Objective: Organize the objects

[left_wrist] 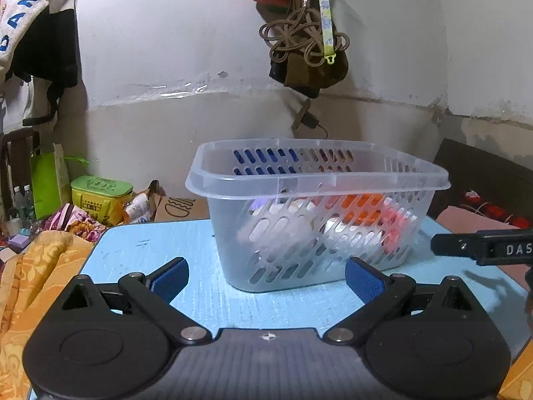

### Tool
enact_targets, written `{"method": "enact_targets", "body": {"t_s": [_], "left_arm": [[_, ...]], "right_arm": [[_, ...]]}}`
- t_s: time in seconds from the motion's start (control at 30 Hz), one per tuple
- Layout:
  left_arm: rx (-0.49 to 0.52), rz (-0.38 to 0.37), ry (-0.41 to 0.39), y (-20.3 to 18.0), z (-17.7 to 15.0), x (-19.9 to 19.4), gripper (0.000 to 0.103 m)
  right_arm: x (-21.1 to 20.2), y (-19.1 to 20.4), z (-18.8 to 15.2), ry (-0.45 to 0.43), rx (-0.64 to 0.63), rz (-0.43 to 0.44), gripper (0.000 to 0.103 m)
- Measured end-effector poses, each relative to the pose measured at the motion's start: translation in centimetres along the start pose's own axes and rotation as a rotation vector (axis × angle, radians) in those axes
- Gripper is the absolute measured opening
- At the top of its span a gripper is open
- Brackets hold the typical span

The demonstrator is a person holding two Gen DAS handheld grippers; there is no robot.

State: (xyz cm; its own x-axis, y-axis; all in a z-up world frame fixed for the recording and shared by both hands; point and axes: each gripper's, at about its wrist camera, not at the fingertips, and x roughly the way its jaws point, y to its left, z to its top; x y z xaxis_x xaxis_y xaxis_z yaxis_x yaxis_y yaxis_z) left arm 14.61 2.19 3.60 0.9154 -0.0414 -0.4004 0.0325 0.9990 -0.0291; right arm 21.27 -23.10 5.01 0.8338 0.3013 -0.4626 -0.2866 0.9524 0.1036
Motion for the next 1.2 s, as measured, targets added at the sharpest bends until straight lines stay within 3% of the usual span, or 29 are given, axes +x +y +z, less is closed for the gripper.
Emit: {"method": "enact_targets", "body": {"t_s": [0.5, 0.9, 1.07, 1.2], "left_arm": [[0.005, 0.000, -0.003, -1.7, 2.4, -1.6, 0.101], [-0.010, 0.037, 0.044, -2.9, 5.7, 0.0, 0.101], [-0.017, 0.062, 0.045, -3.0, 6.6, 0.5, 0.101], [-0.028, 0.080, 0.057, -2.9, 6.8, 1.0, 0.101]], "right_arm": [[-2.8, 0.9, 3.3, -0.046, -0.082, -0.007, 0.103], [-2.1, 1.1, 5.3, -0.039, -0.079, -0.025, 0.103], [-1.0, 1.7, 5.7, -0.023, -0.092, -0.103, 0.103], [-0.5, 1.5, 6.1, 0.006, -0.090, -0.105, 0.103]]}}
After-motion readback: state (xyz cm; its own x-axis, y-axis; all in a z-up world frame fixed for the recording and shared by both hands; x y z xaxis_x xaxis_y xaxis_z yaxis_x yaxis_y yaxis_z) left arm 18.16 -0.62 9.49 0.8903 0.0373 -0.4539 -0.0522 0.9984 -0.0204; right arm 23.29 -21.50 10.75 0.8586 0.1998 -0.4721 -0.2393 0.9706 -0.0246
